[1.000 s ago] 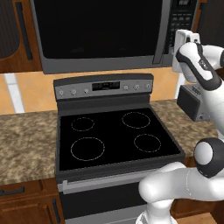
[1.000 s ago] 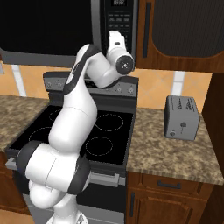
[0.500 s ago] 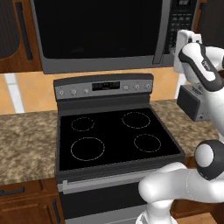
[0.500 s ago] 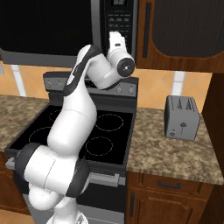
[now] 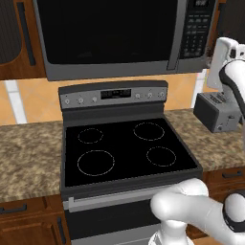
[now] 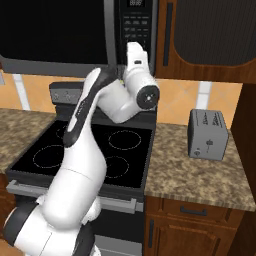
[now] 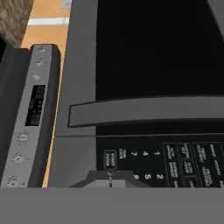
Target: Open the microwave, place the bowl with waffle inside the microwave, then close the microwave door and turn it on.
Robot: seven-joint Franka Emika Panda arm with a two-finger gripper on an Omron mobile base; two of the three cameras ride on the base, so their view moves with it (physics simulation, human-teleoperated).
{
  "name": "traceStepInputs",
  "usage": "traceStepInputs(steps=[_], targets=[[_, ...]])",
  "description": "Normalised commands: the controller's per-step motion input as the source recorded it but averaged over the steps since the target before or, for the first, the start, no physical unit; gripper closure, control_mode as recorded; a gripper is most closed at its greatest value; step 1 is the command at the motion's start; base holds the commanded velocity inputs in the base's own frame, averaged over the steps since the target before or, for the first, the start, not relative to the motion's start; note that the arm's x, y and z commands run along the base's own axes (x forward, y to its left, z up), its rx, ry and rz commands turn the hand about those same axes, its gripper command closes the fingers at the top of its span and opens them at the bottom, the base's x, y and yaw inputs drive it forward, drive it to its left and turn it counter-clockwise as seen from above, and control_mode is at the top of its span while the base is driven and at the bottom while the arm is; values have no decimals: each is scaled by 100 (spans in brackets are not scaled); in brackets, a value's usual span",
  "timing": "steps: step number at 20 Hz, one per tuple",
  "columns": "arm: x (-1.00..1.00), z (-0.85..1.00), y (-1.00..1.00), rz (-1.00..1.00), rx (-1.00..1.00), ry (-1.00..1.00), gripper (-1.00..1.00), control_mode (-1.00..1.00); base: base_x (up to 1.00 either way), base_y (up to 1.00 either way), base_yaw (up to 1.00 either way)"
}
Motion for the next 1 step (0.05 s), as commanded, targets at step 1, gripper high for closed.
traceStepInputs(steps=[1], targets=[[-64, 11, -25, 0, 8, 4, 100, -100, 0, 0, 0]])
